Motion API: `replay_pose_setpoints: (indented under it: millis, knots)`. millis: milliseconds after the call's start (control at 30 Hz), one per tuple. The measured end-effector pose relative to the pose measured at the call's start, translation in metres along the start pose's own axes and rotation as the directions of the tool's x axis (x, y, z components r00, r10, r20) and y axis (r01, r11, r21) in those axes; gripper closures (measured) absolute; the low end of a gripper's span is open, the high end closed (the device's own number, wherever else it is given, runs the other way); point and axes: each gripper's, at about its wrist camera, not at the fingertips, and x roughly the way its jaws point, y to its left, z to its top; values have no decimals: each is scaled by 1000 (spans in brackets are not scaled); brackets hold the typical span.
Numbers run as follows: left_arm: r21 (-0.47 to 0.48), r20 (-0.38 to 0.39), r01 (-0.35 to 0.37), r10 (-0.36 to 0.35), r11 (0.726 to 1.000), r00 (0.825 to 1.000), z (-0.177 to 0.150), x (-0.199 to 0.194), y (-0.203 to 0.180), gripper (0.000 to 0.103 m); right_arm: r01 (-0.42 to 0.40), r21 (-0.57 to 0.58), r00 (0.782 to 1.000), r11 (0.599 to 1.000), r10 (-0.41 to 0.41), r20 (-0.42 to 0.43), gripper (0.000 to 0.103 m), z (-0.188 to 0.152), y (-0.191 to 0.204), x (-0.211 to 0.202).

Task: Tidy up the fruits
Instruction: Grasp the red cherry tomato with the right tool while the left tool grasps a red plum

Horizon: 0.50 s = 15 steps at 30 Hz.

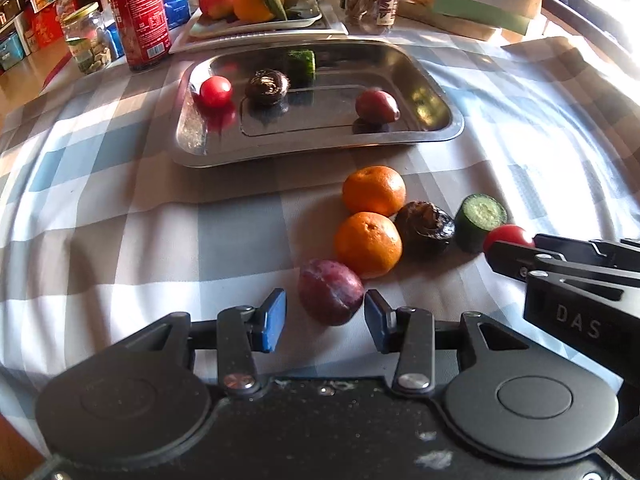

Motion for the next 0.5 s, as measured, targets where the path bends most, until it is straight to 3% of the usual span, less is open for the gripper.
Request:
replay_pose_setpoints:
  millis: [500]
  knots:
    - [-2,13,-34,34,999,999,1,11,-4,57,-6,-1,1000,1000,6,-31,60,-1,1,2]
